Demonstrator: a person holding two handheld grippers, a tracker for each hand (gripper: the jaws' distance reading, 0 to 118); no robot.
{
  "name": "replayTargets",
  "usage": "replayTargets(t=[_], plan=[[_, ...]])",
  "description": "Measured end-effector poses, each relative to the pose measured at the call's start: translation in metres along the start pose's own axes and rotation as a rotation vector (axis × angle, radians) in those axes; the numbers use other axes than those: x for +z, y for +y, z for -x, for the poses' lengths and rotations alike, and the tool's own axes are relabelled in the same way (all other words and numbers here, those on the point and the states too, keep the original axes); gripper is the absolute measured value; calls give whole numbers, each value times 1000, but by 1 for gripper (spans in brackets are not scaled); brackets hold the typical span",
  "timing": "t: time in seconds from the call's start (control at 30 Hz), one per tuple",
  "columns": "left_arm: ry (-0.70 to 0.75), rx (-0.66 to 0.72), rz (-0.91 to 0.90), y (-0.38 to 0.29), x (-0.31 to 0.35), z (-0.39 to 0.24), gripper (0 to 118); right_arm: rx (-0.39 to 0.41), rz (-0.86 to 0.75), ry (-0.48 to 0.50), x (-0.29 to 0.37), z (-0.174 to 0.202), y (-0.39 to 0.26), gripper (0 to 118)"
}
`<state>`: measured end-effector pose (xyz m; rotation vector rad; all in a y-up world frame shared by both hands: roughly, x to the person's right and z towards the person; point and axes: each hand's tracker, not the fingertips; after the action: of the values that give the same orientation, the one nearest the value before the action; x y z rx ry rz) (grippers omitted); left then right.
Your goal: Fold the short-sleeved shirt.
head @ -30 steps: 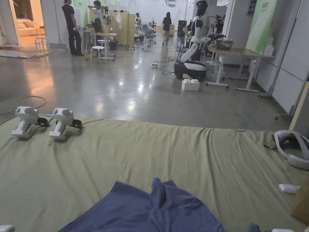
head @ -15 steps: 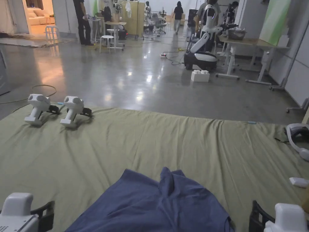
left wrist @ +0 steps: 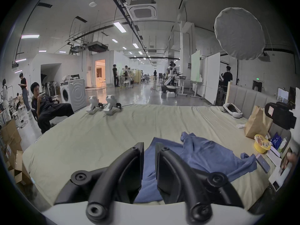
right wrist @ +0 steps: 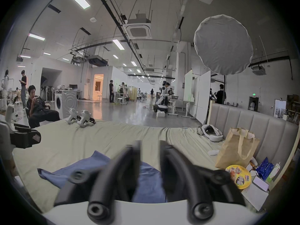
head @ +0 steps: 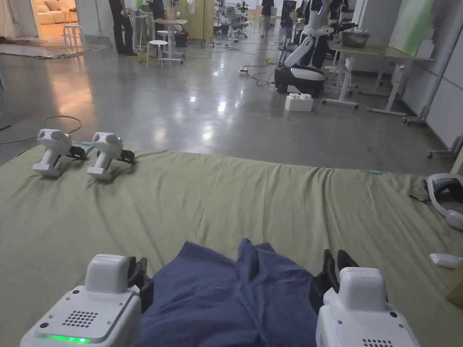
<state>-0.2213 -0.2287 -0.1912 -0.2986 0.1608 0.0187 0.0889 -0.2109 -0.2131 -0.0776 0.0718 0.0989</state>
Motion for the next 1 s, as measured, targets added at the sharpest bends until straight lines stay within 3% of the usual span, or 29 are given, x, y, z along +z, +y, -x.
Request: replayTargets(t=[0.1, 0.37, 0.87, 0.9, 1.0], plan=[[-14, -1, -11, 1, 0, -10, 2, -24, -18, -2, 3, 1, -2, 8], [-20, -3, 2, -5, -1, -2, 2, -69, 28, -41, -3, -8, -16, 6], [127, 191, 491, -68, -59, 160, 4, -53, 172, -16, -26, -13, -42, 6], [138, 221, 518, -72, -63, 167, 11, -53, 176, -9, -27, -13, -42, 6], [106, 337, 575, -86, -76, 187, 52, -45, 189, -2, -30, -8, -44, 6]])
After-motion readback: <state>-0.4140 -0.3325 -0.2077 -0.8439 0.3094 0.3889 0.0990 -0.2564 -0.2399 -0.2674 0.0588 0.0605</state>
